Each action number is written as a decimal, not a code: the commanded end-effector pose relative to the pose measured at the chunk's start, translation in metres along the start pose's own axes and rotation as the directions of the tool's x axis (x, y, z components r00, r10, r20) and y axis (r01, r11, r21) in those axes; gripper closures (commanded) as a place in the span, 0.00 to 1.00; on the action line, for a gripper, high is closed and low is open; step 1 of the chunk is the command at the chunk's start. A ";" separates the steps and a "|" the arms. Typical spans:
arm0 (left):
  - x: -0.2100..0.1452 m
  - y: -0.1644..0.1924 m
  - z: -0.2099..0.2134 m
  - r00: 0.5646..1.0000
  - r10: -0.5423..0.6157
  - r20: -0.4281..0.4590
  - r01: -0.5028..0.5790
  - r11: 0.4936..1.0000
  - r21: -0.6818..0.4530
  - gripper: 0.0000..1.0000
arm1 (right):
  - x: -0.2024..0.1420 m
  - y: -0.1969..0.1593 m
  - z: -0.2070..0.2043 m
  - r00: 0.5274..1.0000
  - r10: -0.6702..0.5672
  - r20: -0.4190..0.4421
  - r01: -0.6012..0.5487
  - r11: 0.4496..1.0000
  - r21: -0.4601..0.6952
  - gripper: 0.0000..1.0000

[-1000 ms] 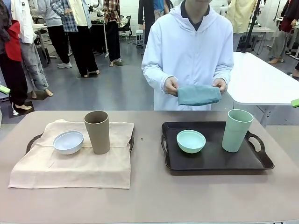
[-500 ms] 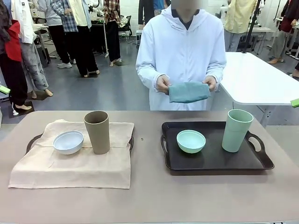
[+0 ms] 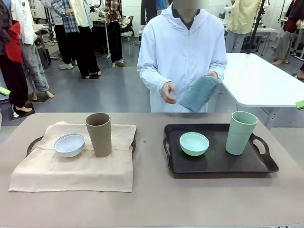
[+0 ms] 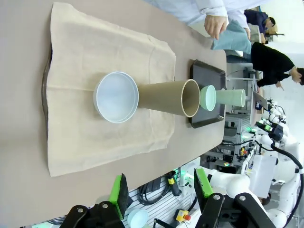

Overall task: Set up a tray with a mat and arrange the tableware.
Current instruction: Pick up the Picnic Bowl and Reusable plastic cup from the Handle tray in front of the human's position and hold them in the air.

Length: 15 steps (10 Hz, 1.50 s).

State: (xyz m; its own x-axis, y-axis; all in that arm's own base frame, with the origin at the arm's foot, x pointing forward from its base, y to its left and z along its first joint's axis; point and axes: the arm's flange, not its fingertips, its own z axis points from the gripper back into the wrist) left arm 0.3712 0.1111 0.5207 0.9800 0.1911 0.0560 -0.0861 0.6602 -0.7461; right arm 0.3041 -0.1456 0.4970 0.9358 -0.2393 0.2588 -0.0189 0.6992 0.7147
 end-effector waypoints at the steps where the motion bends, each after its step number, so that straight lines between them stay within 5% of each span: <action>1: 0.002 0.001 0.002 1.000 0.008 0.008 -0.008 1.000 -0.004 0.26 | 0.002 0.000 0.001 1.000 0.000 0.004 0.000 1.000 0.017 0.00; 3: 0.000 0.000 0.000 1.000 0.000 0.000 0.000 1.000 0.000 0.26 | 0.000 0.000 0.000 1.000 0.000 0.000 0.000 1.000 0.000 0.00; 6: -0.025 -0.113 -0.055 0.979 -0.196 -0.057 0.204 0.944 0.259 0.26 | 0.048 -0.005 0.004 0.888 0.460 0.004 -0.454 0.879 -0.143 0.00; 8: -0.028 -0.175 -0.104 0.981 -0.179 -0.072 0.193 0.910 0.366 0.26 | 0.082 -0.023 -0.002 0.805 0.590 -0.054 -0.590 0.788 -0.178 0.00; 12: -0.033 -0.247 -0.220 0.977 -0.154 -0.147 0.208 0.838 0.505 0.26 | 0.100 -0.044 -0.031 0.567 0.789 -0.235 -0.808 0.589 0.030 0.00; 15: -0.051 -0.300 -0.296 0.969 -0.195 -0.151 0.246 0.770 0.589 0.26 | 0.093 -0.060 -0.049 0.526 0.792 -0.310 -0.816 0.573 0.081 0.00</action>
State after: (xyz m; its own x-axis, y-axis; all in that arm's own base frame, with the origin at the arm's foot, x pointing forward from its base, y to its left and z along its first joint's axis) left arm 0.3914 -0.2920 0.5344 0.9943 -0.0745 0.0757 0.0897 0.9707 -0.2229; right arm 0.4080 -0.1688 0.4462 0.5940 0.6062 0.5288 -0.7927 0.5533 0.2561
